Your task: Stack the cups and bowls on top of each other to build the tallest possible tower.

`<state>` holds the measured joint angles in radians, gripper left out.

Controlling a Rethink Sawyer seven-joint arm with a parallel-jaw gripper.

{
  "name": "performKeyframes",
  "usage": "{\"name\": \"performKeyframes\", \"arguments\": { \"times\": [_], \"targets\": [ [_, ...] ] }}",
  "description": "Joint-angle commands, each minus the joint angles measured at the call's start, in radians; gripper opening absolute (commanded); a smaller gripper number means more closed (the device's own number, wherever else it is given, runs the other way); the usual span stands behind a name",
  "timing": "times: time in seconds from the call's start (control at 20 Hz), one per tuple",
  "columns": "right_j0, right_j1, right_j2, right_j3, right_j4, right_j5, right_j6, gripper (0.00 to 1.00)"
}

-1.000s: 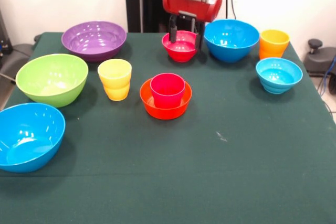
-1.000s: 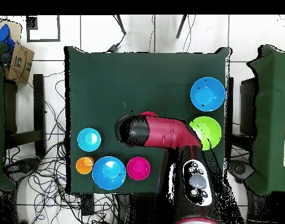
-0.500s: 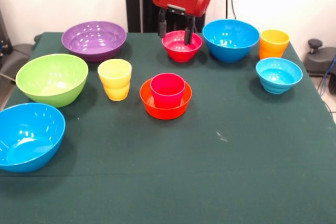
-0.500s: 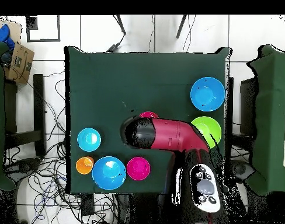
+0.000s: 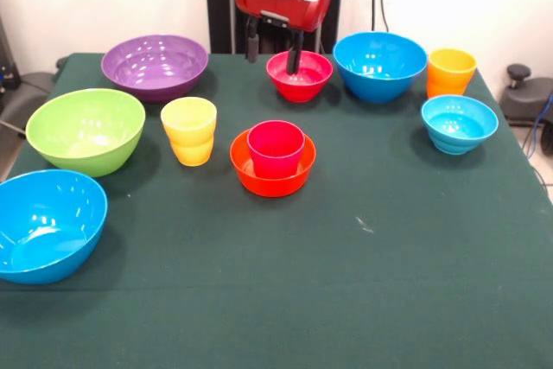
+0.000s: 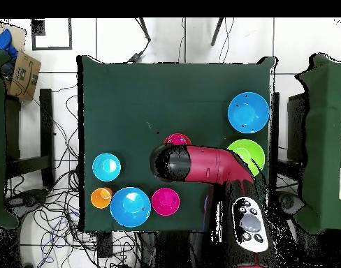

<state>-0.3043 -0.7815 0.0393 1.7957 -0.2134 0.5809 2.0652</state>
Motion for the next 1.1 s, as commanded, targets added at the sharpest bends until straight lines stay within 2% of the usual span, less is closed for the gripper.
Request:
{"name": "performKeyframes", "arguments": {
  "times": [0.05,0.35,0.8,1.1],
  "targets": [
    [0.000,0.055,0.077,0.042,-0.078,-0.037,-0.053,1.00],
    [0.009,0.076,0.074,0.005,-0.076,-0.018,-0.036,1.00],
    [0.013,0.077,0.071,0.044,-0.064,-0.055,-0.002,1.00],
    [0.019,0.084,0.059,0.101,-0.044,-0.120,0.058,1.00]
  ]
}}
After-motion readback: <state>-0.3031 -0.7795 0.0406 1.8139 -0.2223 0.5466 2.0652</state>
